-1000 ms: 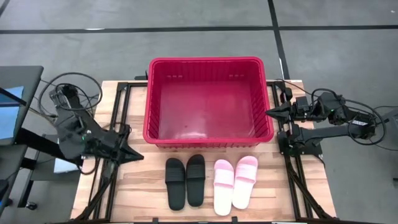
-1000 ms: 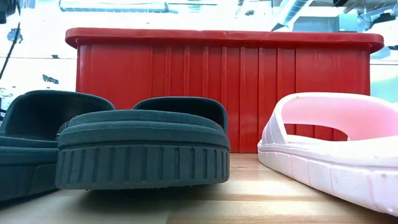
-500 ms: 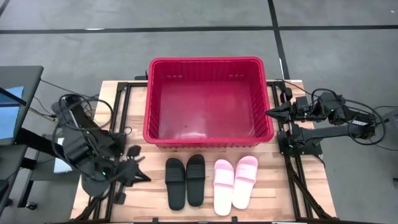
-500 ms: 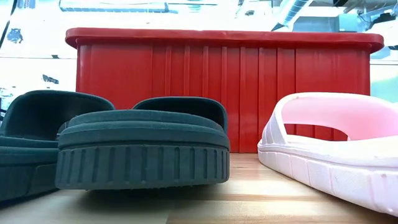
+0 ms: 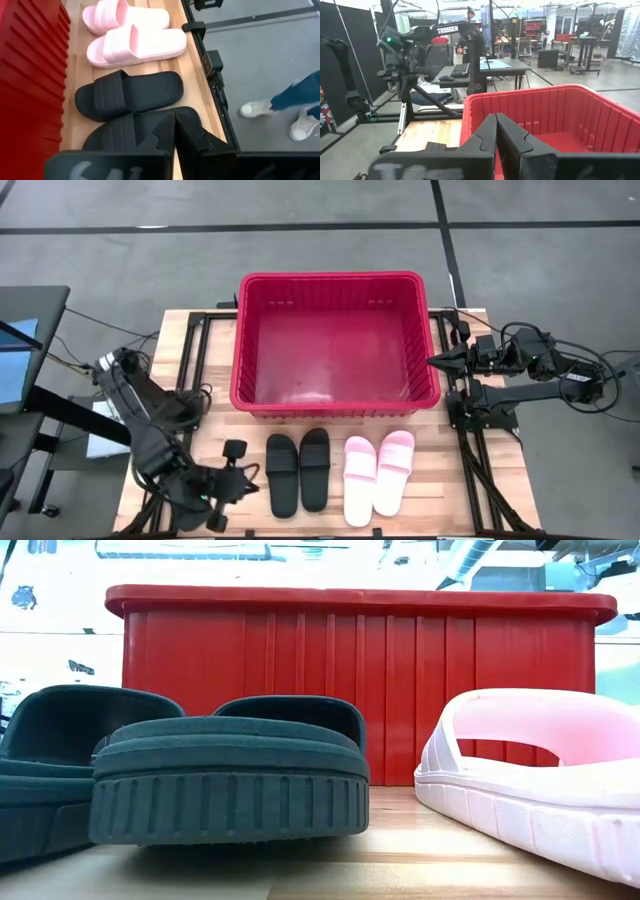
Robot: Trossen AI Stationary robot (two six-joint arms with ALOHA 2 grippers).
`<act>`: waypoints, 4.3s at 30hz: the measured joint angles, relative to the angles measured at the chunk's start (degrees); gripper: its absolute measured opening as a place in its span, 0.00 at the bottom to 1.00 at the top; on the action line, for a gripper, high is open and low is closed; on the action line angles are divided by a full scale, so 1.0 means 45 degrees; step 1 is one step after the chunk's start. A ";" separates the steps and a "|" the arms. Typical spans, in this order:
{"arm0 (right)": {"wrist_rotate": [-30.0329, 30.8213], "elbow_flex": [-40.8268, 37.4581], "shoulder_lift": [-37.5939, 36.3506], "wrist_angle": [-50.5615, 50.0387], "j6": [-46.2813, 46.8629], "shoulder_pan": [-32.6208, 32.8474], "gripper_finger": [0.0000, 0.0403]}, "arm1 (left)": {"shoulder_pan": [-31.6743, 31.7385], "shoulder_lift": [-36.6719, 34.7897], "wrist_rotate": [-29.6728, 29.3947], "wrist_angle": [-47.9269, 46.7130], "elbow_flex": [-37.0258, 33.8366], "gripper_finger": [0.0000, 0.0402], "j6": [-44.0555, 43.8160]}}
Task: Pick and place slides into bin
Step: Put the left black slipper into the red bin
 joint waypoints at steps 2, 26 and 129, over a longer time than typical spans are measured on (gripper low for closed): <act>-0.0003 0.0000 0.0000 -0.0001 -0.0003 0.0001 0.00 | 0.0005 0.0362 -0.0001 0.0234 0.0000 0.00 -0.0036; -0.0005 0.0000 0.0000 -0.0004 0.0000 0.0004 0.00 | 0.0144 0.3327 0.1059 0.1874 0.0000 0.00 0.0154; -0.0005 0.0000 0.0000 -0.0242 0.0000 0.0004 0.00 | 0.2330 0.7071 0.0757 -0.4402 0.2044 0.35 -0.2383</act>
